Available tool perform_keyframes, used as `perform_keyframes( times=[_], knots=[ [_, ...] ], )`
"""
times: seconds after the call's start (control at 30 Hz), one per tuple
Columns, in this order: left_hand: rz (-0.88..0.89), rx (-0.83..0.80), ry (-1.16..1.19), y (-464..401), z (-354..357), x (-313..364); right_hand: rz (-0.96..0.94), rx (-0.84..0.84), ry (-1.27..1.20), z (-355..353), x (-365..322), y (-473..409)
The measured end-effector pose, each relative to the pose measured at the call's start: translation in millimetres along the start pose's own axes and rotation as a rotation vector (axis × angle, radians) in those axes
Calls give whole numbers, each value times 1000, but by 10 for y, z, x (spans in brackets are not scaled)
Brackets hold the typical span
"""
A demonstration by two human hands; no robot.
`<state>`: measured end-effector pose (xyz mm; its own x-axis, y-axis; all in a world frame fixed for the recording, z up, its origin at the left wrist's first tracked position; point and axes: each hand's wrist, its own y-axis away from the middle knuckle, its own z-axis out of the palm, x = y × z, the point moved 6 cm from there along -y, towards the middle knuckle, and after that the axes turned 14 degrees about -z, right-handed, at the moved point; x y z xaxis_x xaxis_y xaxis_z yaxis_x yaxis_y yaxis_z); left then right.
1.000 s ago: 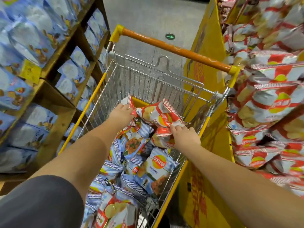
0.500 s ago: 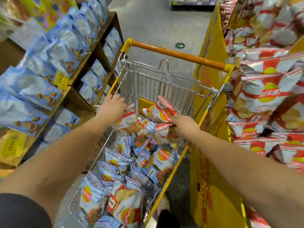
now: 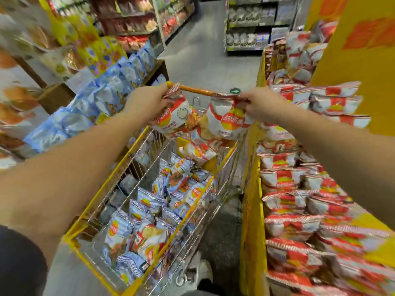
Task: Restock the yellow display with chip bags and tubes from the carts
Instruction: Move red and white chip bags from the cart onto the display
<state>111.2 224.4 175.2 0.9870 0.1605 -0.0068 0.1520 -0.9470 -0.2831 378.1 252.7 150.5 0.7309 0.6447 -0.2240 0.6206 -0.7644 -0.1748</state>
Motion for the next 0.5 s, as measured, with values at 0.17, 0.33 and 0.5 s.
perform_keyframes(
  times=[0.17,0.33,0.5],
  knots=[
    [54,98,-2,284,-326,725,36,62,45,-483,303,695],
    [153,91,-3,491,-364,1469,149,8,55,-735,656,1326],
    [271,95,8,625,-340,2217,252,-67,149,-914,1149,1810]
  ],
)
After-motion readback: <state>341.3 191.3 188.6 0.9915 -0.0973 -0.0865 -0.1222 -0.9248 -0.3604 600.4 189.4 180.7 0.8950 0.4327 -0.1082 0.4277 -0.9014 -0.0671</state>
